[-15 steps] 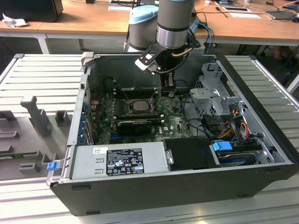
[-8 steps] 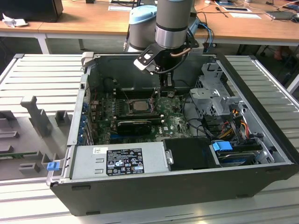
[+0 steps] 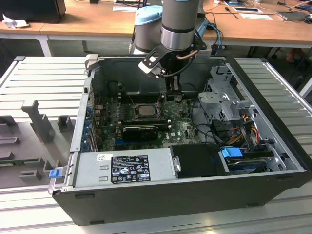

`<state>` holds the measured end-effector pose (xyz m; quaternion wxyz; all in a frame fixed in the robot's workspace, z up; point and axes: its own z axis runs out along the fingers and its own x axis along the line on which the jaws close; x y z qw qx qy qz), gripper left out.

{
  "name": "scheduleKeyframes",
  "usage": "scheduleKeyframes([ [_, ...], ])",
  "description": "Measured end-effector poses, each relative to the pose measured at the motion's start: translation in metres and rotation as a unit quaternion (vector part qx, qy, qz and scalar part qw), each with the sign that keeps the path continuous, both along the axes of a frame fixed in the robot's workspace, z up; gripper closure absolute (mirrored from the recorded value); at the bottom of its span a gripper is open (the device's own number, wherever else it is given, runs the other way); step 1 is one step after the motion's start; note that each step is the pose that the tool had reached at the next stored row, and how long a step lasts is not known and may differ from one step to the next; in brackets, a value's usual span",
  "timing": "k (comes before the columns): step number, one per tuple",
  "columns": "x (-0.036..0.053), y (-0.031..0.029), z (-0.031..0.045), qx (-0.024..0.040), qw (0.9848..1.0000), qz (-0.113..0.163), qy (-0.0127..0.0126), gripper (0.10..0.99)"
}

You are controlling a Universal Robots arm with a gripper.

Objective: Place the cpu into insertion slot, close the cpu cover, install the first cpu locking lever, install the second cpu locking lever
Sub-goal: 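Close the cpu cover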

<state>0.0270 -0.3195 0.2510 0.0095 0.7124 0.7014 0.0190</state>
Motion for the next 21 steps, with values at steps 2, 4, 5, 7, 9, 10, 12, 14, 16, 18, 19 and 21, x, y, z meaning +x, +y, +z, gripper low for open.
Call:
scheduleKeyframes([
  [2,-0.0005,0.0000,0.0000,0.0000,1.0000,0.000,0.0000,0.980],
  [4,-0.0010,0.0000,0.0000,0.0000,1.0000,0.000,0.0000,0.980],
  [5,-0.0012,0.0000,0.0000,0.0000,1.0000,0.000,0.0000,0.980],
  [7,-0.0018,0.0000,0.0000,0.0000,1.0000,0.000,0.0000,0.980],
  [9,-0.0027,0.0000,0.0000,0.0000,1.0000,0.000,0.0000,0.980],
  [10,-0.0031,0.0000,0.0000,0.0000,1.0000,0.000,0.0000,0.980],
  [12,-0.0035,0.0000,0.0000,0.0000,1.0000,0.000,0.0000,0.980],
  [14,-0.0042,0.0000,0.0000,0.0000,1.0000,0.000,0.0000,0.980],
  [16,-0.0047,0.0000,0.0000,0.0000,1.0000,0.000,0.0000,0.980],
  [18,-0.0052,0.0000,0.0000,0.0000,1.0000,0.000,0.0000,0.980],
  [19,-0.0053,0.0000,0.0000,0.0000,1.0000,0.000,0.0000,0.980],
  [21,-0.0059,0.0000,0.0000,0.0000,1.0000,0.000,0.0000,0.980],
])
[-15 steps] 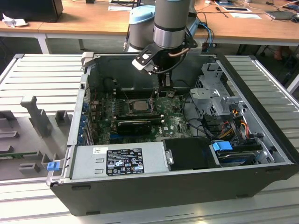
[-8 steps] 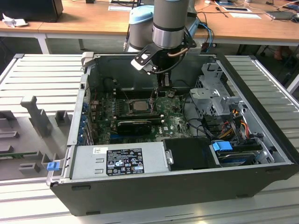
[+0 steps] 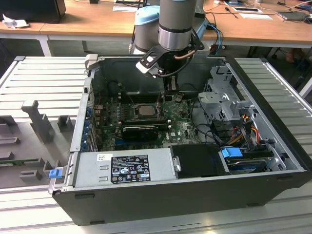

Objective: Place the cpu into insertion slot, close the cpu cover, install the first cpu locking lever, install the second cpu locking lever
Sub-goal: 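Close the cpu cover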

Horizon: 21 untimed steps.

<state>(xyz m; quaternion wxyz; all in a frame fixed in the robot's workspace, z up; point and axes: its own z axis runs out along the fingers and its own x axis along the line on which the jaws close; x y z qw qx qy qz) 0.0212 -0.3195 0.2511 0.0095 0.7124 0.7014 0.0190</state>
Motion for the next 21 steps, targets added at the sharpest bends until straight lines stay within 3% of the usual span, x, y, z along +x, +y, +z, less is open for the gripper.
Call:
scheduleKeyframes([
  [21,-0.0063,0.0000,0.0000,0.0000,1.0000,0.000,0.0000,0.980],
])
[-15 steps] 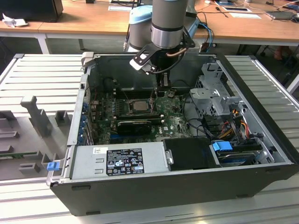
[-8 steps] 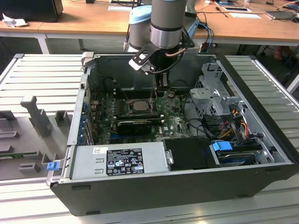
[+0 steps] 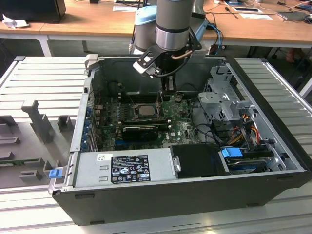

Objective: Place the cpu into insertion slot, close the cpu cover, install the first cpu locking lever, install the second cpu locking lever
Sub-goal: 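Close the cpu cover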

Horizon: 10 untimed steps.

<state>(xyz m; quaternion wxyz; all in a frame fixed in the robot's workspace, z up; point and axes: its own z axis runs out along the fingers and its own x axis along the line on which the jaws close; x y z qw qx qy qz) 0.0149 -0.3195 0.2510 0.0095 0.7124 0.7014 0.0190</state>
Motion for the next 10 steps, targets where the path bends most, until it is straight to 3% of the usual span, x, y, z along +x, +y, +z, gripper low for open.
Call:
scheduleKeyframes([
  [10,-0.0075,0.0001,-0.0001,0.0005,1.0000,0.000,0.0000,0.980],
])
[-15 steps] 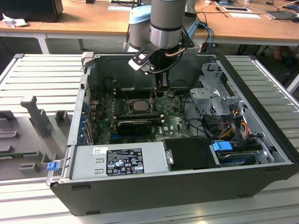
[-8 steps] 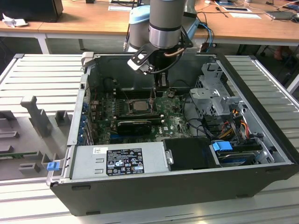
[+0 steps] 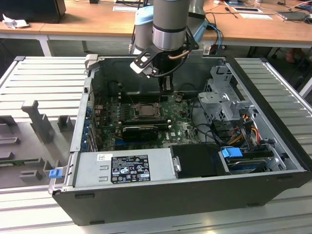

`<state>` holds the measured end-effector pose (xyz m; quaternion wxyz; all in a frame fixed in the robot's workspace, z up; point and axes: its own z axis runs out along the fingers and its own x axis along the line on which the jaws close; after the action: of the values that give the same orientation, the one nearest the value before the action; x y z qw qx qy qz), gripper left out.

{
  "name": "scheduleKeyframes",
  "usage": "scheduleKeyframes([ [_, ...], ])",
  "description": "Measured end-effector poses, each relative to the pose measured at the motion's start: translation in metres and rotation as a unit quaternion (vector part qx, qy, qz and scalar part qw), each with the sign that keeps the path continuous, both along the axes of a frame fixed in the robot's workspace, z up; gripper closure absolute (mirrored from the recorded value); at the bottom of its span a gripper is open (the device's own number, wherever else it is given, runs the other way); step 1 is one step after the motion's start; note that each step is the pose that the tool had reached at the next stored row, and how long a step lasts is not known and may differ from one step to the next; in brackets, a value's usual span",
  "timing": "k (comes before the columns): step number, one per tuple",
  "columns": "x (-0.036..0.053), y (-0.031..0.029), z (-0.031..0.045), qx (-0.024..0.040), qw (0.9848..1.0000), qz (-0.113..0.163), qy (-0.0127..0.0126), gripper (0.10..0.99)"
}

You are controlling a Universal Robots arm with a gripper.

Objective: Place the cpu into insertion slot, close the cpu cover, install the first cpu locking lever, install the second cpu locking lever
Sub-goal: 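Close the cpu cover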

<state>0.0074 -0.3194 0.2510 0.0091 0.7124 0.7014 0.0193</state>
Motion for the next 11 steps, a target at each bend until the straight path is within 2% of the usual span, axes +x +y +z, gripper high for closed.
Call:
scheduleKeyframes([
  [11,-0.0018,-0.0001,0.0000,0.0000,1.0000,0.000,0.0000,0.980],
])
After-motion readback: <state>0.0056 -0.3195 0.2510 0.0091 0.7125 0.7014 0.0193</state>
